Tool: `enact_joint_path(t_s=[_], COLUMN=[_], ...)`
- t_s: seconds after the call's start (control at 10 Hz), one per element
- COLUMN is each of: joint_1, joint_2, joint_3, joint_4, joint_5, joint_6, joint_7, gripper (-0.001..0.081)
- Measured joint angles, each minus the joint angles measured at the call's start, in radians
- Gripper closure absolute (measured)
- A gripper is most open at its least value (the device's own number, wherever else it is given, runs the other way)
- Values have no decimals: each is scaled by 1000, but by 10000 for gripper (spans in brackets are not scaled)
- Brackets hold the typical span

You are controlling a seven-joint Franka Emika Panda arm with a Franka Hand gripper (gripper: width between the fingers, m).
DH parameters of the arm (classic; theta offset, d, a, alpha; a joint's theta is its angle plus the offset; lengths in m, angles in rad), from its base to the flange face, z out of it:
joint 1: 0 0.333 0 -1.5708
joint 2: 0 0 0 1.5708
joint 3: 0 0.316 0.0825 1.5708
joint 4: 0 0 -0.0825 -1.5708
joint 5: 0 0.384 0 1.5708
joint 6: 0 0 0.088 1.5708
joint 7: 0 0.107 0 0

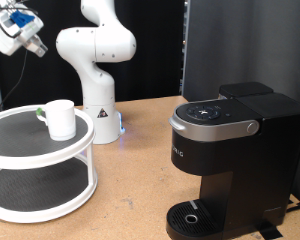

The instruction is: Make a cup of coffee with the keurig machine

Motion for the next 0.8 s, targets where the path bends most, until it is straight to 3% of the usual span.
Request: enact_joint_path(t_s=[0.8], joint_1=[-16], joint_2=[1], joint_3=[-35], joint_4=[-138], joint_5=[-22], joint_6=[191], joint_7=[-101], gripper=[804])
